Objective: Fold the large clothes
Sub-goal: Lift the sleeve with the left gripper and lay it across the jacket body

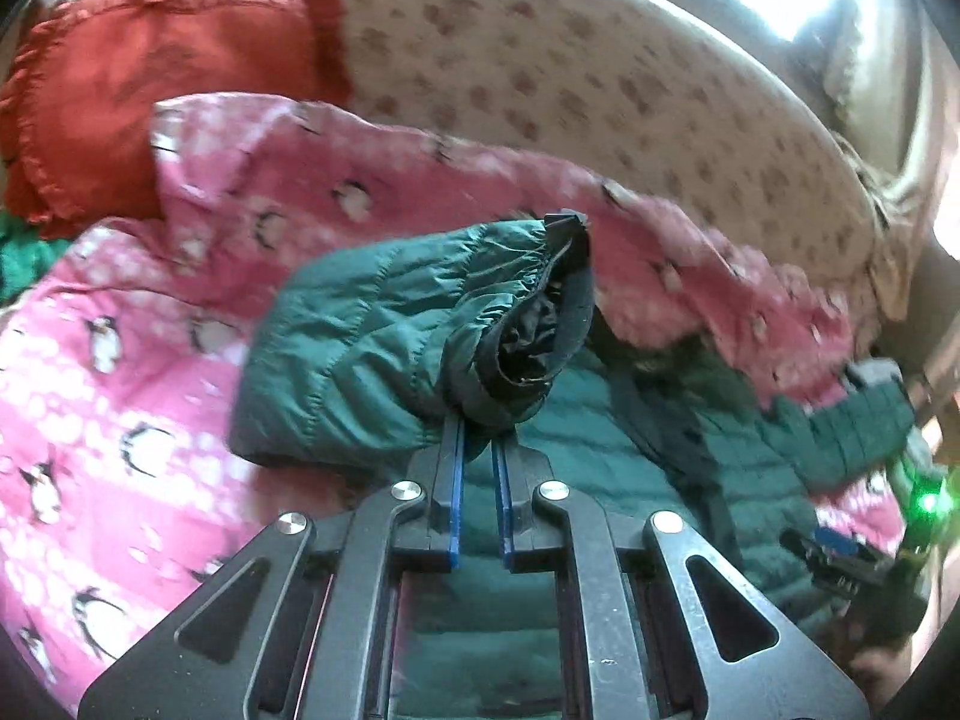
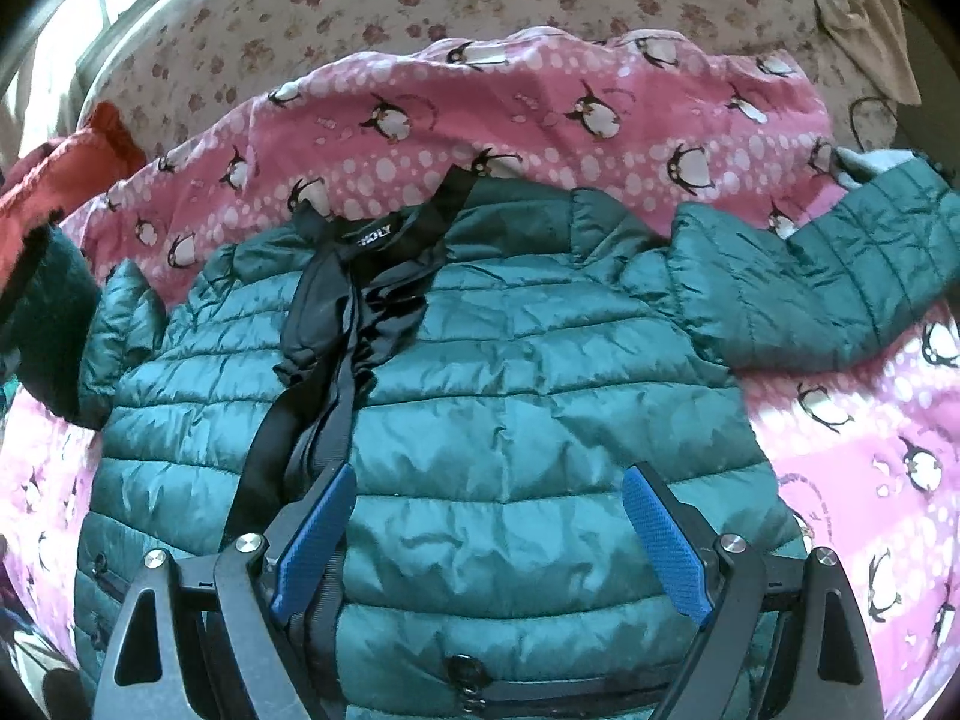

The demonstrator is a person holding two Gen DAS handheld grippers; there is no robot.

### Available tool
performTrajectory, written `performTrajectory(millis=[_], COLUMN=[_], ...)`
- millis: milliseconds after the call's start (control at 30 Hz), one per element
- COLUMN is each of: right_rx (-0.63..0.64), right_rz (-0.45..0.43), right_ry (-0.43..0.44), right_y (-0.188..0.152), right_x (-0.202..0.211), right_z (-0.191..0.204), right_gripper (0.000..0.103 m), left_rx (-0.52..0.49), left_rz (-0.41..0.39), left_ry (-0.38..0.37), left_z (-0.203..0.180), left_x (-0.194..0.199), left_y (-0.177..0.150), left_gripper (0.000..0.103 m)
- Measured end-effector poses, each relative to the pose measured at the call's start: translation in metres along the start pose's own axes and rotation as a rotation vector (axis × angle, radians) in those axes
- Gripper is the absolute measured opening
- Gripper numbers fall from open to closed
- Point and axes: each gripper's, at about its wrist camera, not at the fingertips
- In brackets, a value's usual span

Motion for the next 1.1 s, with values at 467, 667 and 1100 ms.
performTrajectory(millis=[467, 667, 1100], right_rx=[-0.039, -0.073, -0.078], right_rz=[-0.002, -0.004, 0.007], right_ry=[0.002, 0.011, 0.117], right_y=[-0.013, -0.013, -0.011], right_x=[0.006, 0.007, -0.003], right_z=[-0.025, -0.037, -0.017], right_gripper=[0.089, 0.089, 0.089], left_rx=[-0.085, -0.132, -0.127], left_rz=[0.128, 0.145, 0.213], left_ry=[-0.028, -0.036, 0.038], left_z=[-0.078, -0.104, -0.08], left_x=[-0.064, -0.069, -0.057], left_y=[-0.047, -0.053, -0.068], left_gripper=[0.006, 0.006, 0.007])
Point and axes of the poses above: each gripper's, at about its wrist camera, not at the fingertips, and x roughly against the way its jaws point, z to its left, y to its top, and after that the axes turned 2 degrees about x, right-handed
